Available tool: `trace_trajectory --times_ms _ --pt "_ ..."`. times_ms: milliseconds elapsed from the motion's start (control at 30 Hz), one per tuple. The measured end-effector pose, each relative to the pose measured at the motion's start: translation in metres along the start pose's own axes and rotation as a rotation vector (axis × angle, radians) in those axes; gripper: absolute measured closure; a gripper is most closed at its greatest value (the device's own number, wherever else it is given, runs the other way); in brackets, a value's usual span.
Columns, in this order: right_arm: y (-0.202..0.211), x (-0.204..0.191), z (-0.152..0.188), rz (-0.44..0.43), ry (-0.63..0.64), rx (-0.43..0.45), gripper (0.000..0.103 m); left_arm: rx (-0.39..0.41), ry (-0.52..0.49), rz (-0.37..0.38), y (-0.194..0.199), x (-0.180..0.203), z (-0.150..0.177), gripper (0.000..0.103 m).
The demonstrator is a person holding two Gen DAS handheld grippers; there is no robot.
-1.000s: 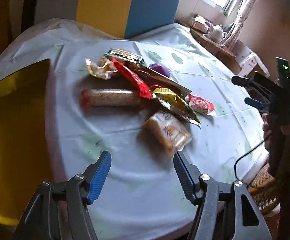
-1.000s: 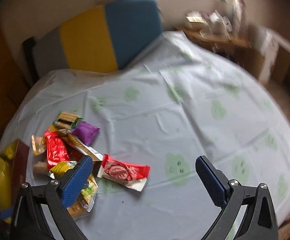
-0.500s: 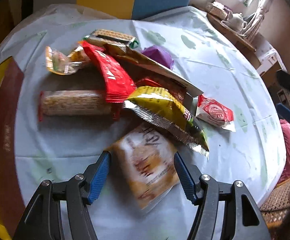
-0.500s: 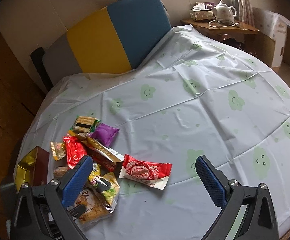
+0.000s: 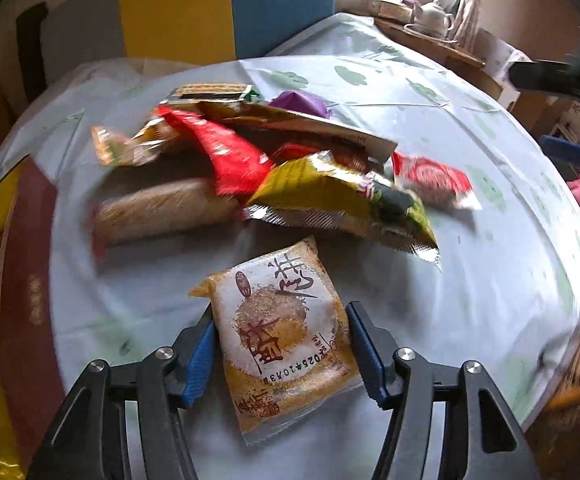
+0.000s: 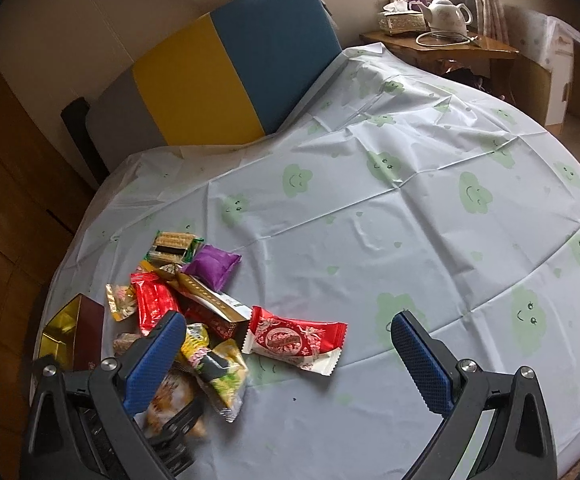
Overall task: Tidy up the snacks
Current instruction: 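Reach the left tool into the snack pile and grasp the beige bread bag, then lift the beige bread bag with the left tool while the right tool grasps the gold-brown stick wrapper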
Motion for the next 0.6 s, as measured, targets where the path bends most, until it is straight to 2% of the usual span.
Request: trace_trajectory --times_ms 167,300,333,400,467,533,600 --pt "-0.007 0.0 0.002 0.023 0.008 -0.037 0.0 0.051 -0.035 0.037 0.016 -0.021 0.034 0.041" --pt "-0.016 -0.01 0.008 0.04 0.065 -0.073 0.001 0.078 -0.045 0.06 0.014 -0.024 0.038 0.041" --pt "-0.018 -0.013 0.011 0.047 0.082 -0.08 0.004 0.084 -0.042 0.061 0.013 -0.024 0.038 0.041" --pt "-0.022 -0.019 0.015 0.041 0.112 -0.105 0.017 0.1 -0.05 0.058 0.013 -0.022 0.039 0.041" --pt "-0.03 -0.025 0.02 0.03 0.132 -0.151 0.038 0.121 -0.051 0.062 0.013 -0.022 0.04 0.041" --pt "-0.036 -0.032 0.024 0.019 0.157 -0.189 0.052 0.132 -0.049 0.066 0.014 -0.023 0.041 0.041" --pt "-0.04 -0.048 0.024 -0.012 0.205 -0.209 0.057 0.136 -0.049 0.067 0.014 -0.023 0.04 0.041"
Point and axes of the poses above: each gripper's, at about its wrist camera, not at the fingertips, and y roughly against the way its jaws point, x to its right, z to its underside, the point moved 2 cm from there along -y, roughly the way its jaws point, and after that the axes turned 6 degrees about -x, right-handed, at the moved point
